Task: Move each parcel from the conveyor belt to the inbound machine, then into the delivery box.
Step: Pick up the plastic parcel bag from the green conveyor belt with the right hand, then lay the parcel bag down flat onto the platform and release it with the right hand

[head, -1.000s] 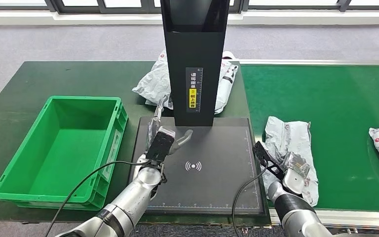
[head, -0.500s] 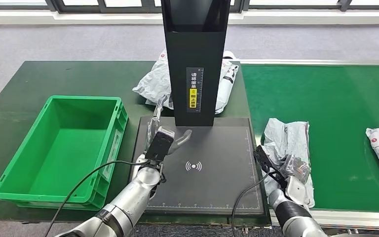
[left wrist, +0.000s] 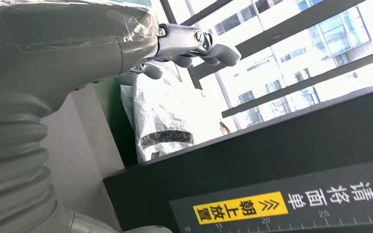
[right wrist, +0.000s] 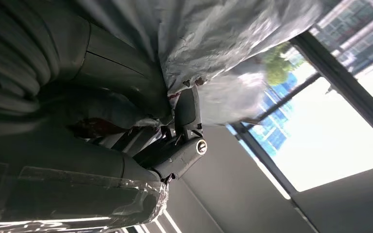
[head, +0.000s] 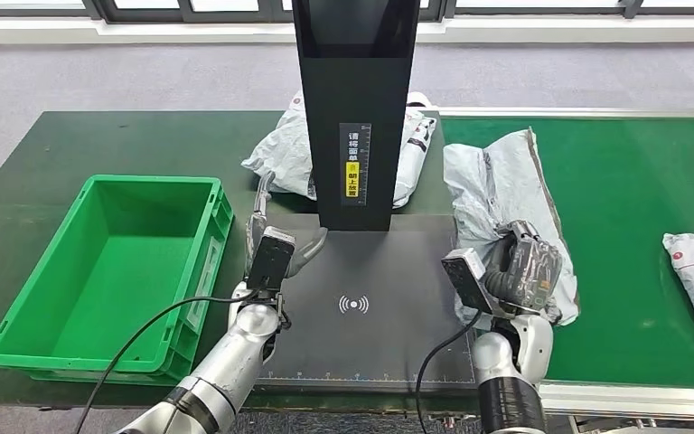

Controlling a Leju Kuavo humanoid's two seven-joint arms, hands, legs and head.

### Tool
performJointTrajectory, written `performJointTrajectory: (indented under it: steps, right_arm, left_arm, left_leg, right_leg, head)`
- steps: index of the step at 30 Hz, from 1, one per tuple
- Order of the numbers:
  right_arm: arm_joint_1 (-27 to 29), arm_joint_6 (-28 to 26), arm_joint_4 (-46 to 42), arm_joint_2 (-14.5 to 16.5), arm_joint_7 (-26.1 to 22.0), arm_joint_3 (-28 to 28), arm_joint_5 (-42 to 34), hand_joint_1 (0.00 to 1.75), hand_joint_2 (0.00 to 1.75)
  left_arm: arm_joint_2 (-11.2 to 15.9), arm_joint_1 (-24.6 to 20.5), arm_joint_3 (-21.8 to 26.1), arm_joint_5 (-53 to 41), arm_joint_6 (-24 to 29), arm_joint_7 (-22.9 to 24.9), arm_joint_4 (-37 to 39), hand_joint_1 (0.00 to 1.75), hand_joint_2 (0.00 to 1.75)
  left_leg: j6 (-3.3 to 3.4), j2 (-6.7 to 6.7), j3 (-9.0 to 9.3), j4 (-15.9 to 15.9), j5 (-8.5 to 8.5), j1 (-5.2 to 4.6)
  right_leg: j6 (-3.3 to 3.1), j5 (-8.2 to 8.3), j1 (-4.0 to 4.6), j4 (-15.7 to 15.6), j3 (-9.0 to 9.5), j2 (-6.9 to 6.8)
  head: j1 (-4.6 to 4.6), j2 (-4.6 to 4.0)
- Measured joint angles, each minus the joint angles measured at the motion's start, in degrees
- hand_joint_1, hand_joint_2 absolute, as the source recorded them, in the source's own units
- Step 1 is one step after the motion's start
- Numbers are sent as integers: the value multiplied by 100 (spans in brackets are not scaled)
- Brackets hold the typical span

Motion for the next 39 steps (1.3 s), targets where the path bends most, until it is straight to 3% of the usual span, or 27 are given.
performJointTrajectory:
  steps: [8,14,23,24,27,28,33,39]
  right_arm:
    - [145,146,-574,23,808,1312,-217,175,175]
    - [39,331,-539,-115,1066,2058,-397,175,175]
    - [-294,1565,-28,-373,1651,2914,-954,173,175]
    - [-277,1736,-5,-412,1682,2996,-1014,149,175]
    - [-222,2259,44,-512,1741,3239,-1155,22,175]
    - [-206,2443,57,-541,1748,3324,-1192,3,175]
    - [-156,3163,166,-656,1582,3795,-1374,0,175]
    - [-148,3224,279,-719,1514,4081,-1447,0,175]
  left_arm:
    - [-5,-182,91,-101,-168,131,-24,0,175]
    - [-5,-289,93,-105,-221,175,-58,0,175]
    - [13,-525,93,-191,-542,545,-69,0,175]
    - [27,-526,93,-198,-576,584,-89,0,175]
    - [66,-526,93,-232,-625,651,-155,0,175]
    - [74,-526,93,-249,-639,663,-175,0,175]
    - [86,-526,88,-322,-763,696,-241,0,175]
    - [86,-526,87,-317,-799,702,-251,0,175]
  left_leg:
    - [-1,2,0,1,2,-1]
    - [-1,1,-1,2,2,-1]
    - [-3,-1,-2,2,4,-1]
    - [-4,-1,-3,2,4,-1]
    - [-4,0,-4,2,4,-1]
    - [-4,0,-4,2,4,-1]
    - [-4,0,-8,2,4,-1]
    - [-4,0,-8,2,4,-1]
  right_leg:
    - [1,4,-2,0,0,3]
    - [1,4,-1,0,-1,1]
    - [1,4,-1,2,-4,0]
    - [1,4,-1,2,-4,1]
    - [1,4,-1,2,-6,2]
    - [1,3,-1,2,-7,2]
    - [1,3,-1,1,-10,2]
    - [1,4,-1,1,-9,1]
  head:
    - [1,0]
    - [1,0]
    - [1,0]
    - [1,0]
    - [1,-1]
    - [1,-1]
    - [1,-1]
    - [1,-1]
